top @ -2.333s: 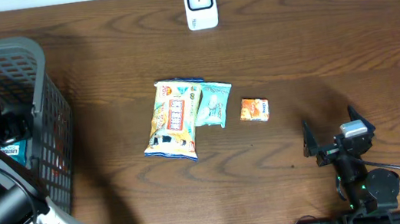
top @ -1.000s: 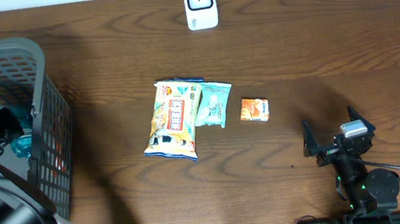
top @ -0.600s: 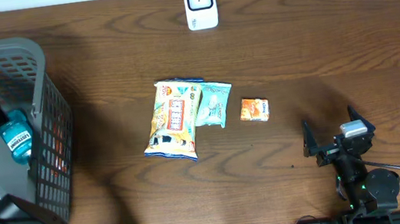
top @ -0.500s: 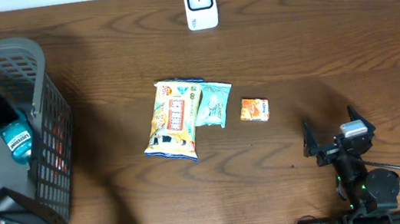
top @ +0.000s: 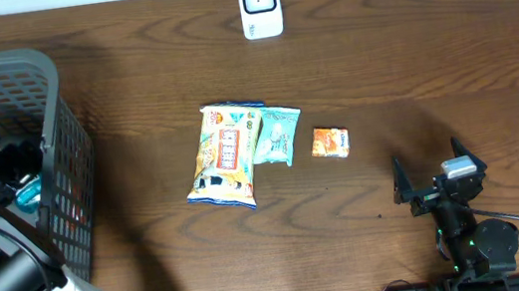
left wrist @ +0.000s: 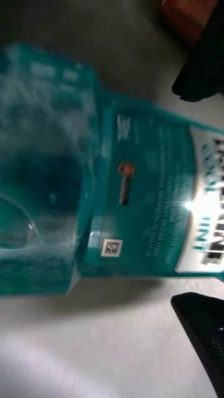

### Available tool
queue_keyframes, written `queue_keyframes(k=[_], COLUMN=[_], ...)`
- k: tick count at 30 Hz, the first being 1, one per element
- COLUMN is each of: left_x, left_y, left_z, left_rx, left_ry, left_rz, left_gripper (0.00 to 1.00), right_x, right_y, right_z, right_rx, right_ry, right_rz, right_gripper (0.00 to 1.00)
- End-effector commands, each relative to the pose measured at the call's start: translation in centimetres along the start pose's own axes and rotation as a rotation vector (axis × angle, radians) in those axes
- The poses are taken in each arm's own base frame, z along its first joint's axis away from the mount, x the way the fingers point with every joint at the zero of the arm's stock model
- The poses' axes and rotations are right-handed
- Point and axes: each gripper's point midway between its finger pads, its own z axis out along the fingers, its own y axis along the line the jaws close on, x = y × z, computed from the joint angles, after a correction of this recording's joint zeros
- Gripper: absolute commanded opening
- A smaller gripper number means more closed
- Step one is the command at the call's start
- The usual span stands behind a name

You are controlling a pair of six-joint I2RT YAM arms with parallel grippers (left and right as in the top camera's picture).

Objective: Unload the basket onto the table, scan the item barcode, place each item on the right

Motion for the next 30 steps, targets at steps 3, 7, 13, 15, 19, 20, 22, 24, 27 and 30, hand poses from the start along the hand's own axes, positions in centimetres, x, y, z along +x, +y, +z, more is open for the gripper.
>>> queue_keyframes(k=[3, 7, 13, 15, 19, 20, 22, 24, 27, 30], left_x=[1.8, 2.9, 1.8, 1.8, 2.4, 2.9, 3.5, 4.1, 5.2, 6.1], left_y=[0.2, 0.2, 0.2, 0.1, 0.1, 0.5, 0.8, 0.9, 1.0, 1.1], left_z=[1.5, 1.7, 1.9, 1.9, 2.7, 3.2, 3.9, 4.6, 5.7, 6.2], left_rx=[-0.014, -0.015, -0.014, -0.015, -0.019, -0.039, -0.056, -0.058, -0.061, -0.067], left_ry=[0.084, 0.133, 0.087, 0.089, 0.124, 0.147, 0.178, 0.210, 0.268, 0.309], left_rz=[-0.027, -0.030, -0.031, -0.028, -0.032, -0.050, -0.066, -0.067, -0.071, -0.087], left_gripper=[0.98, 0.98, 0.98, 0.98, 0.98, 0.98, 0.98, 0.99, 0.92, 0.78], right_x=[0.1, 0.1, 0.1, 0.1, 0.1, 0.1, 0.1, 0.1, 0.1, 0.1], right_y=[0.1, 0.1, 0.1, 0.1, 0.1, 0.1, 0.1, 0.1, 0.1, 0.1], right_z=[0.0, 0.0, 0.0, 0.0, 0.0, 0.0, 0.0, 0.0, 0.0, 0.0], right_rx=[-0.005, -0.005, -0.005, -0.005, -0.005, -0.005, -0.005, -0.005, -0.005, -0.005], right_ry=[-0.001, -0.001, -0.001, -0.001, -0.001, -0.001, -0.001, -0.001, -0.001, -0.001], right_rz=[-0.003, -0.003, -0.003, -0.003, -0.003, -0.003, -0.003, -0.003, -0.003, -0.003], right_gripper=[0.99, 0.99, 0.99, 0.99, 0.99, 0.99, 0.99, 0.99, 0.99, 0.99])
